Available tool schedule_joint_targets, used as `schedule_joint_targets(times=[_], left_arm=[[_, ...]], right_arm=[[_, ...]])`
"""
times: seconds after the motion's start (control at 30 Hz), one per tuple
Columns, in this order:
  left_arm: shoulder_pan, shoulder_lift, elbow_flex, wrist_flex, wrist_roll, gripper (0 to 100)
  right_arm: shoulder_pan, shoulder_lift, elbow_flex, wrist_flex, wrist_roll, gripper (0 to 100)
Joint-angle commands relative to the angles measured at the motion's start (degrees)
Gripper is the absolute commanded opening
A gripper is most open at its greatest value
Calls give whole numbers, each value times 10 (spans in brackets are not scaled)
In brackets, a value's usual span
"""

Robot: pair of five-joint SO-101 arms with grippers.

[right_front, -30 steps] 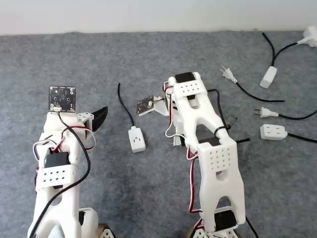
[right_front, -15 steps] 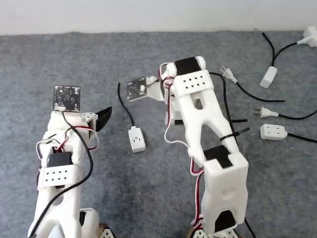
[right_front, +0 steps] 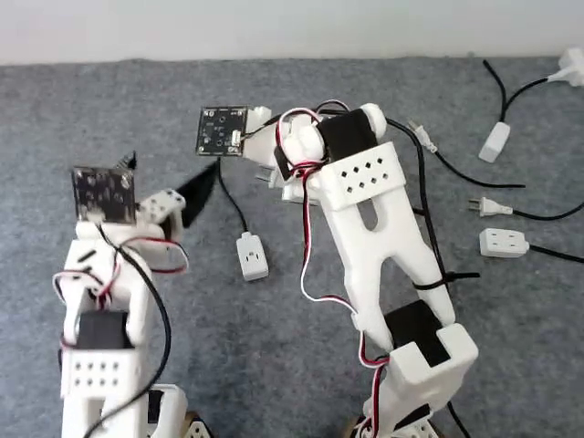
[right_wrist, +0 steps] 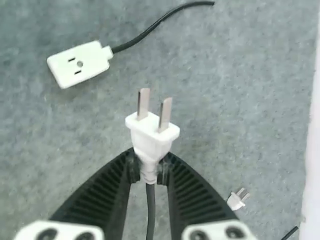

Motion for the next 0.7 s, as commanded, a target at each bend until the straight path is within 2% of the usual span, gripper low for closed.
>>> schedule_joint_targets(times=[0.0,0.2,0.47,0.67], left_arm=[[53,-113,-29,75,7,397],[92,-189,-25,116,7,397],[89,-191,30,61,4,397],[66,-190,57,27,3,397]], right_arm=[[-7,-37,-11,-23,-21,9],[-26,-41,-11,-22,-42,9],[-91,-95,-27,22,-69,9],[-103,-131,-27,46,-76,9]])
